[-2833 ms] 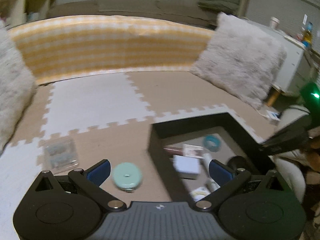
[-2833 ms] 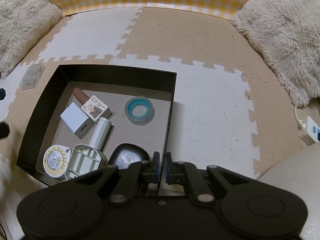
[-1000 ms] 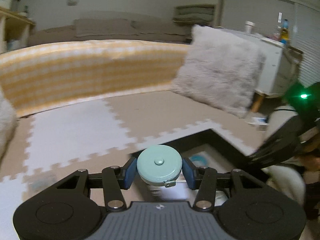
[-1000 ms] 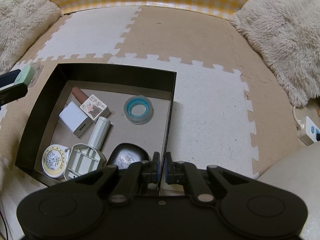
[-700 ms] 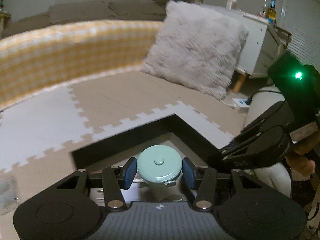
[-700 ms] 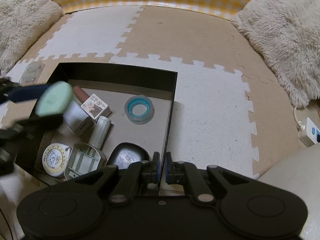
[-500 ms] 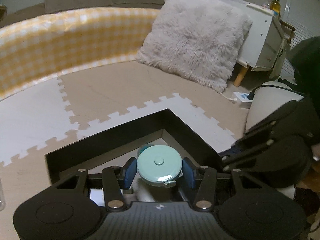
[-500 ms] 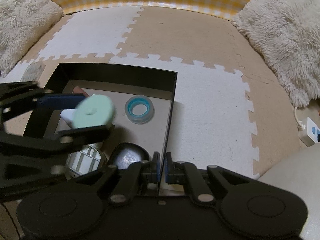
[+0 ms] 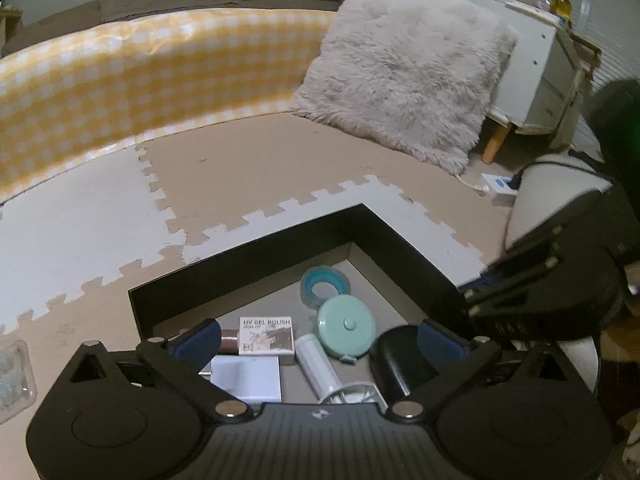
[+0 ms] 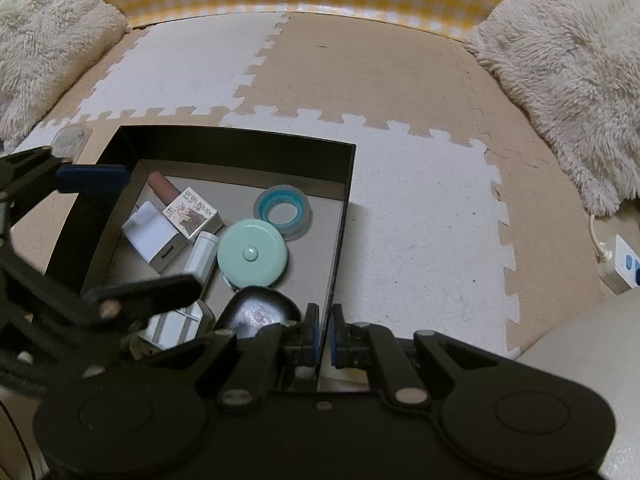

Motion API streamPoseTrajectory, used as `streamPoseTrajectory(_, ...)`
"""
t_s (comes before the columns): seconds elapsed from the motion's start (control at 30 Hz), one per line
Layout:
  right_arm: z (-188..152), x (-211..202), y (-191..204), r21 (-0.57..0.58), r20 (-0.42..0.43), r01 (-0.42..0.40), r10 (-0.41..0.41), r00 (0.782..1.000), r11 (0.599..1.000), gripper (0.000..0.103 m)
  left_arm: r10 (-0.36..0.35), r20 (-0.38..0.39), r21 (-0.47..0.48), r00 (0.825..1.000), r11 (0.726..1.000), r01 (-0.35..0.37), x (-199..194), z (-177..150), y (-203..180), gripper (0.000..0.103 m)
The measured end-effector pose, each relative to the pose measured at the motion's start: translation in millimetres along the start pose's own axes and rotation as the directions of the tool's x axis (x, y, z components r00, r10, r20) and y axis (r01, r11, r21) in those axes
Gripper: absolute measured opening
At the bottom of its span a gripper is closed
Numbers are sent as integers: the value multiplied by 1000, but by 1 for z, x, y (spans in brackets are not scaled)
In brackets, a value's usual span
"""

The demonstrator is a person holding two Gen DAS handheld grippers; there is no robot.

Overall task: Organize rigid objects
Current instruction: 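Move the left tool to the clear plastic case of nail tips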

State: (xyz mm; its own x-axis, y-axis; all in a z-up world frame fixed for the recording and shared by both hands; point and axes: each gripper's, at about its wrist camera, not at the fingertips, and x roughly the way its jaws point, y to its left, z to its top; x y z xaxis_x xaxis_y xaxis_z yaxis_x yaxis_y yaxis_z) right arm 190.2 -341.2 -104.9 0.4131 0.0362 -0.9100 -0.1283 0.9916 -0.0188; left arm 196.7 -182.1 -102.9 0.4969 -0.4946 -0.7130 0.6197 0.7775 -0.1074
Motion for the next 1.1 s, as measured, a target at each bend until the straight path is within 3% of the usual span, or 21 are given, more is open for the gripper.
streamPoseTrajectory(0.37, 0, 0, 0, -1, 2, 0, 0, 1000, 1000, 5, -26, 2, 35, 1000, 999, 26, -23, -4, -8, 103)
streamPoseTrajectory(0.67, -1, 0, 0, 0, 7, -2, 2, 1000, 1000, 5, -53, 37, 6, 998, 999, 53, -55, -12, -2, 103)
streamPoseTrajectory(0.9, -1, 0, -1, 0, 7, 0, 0, 1000, 1000, 5, 50, 87, -70, 995, 997, -43, -80, -28, 31, 103)
streamPoseTrajectory(1.1, -1, 0, -1, -2, 7, 6, -6, 1000, 1000, 5, 157, 92, -200, 983, 970, -136, -83, -43, 83, 103)
